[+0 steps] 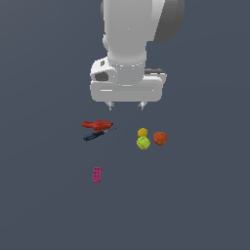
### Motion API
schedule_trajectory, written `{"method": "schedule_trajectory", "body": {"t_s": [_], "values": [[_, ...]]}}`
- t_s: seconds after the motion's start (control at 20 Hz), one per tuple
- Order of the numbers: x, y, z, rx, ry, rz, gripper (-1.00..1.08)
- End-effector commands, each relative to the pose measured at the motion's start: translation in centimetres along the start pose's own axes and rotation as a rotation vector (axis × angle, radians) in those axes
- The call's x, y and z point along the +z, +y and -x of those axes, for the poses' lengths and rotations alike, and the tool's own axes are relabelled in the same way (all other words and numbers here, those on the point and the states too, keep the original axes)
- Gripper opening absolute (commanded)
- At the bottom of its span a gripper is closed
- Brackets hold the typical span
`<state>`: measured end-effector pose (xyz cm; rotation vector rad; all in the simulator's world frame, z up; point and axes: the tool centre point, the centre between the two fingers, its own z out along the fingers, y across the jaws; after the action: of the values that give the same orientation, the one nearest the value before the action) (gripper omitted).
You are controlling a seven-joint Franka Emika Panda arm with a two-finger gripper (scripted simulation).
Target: Pick up a designated object from a clutter of objects.
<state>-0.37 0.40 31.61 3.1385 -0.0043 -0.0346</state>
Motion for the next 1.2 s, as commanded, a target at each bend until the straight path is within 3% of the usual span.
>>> {"method": "schedule_trajectory", "body": {"t_s": [0.0,0.5,1.15], "values": [[0.0,0.0,0.0,0.000,0.000,0.000,1.00],[2.0,-0.3,0.7,-0.054,-0.046,0.031,1.00],[5.0,-1.5,0.8,-0.062,-0.035,0.031,1.00]]}}
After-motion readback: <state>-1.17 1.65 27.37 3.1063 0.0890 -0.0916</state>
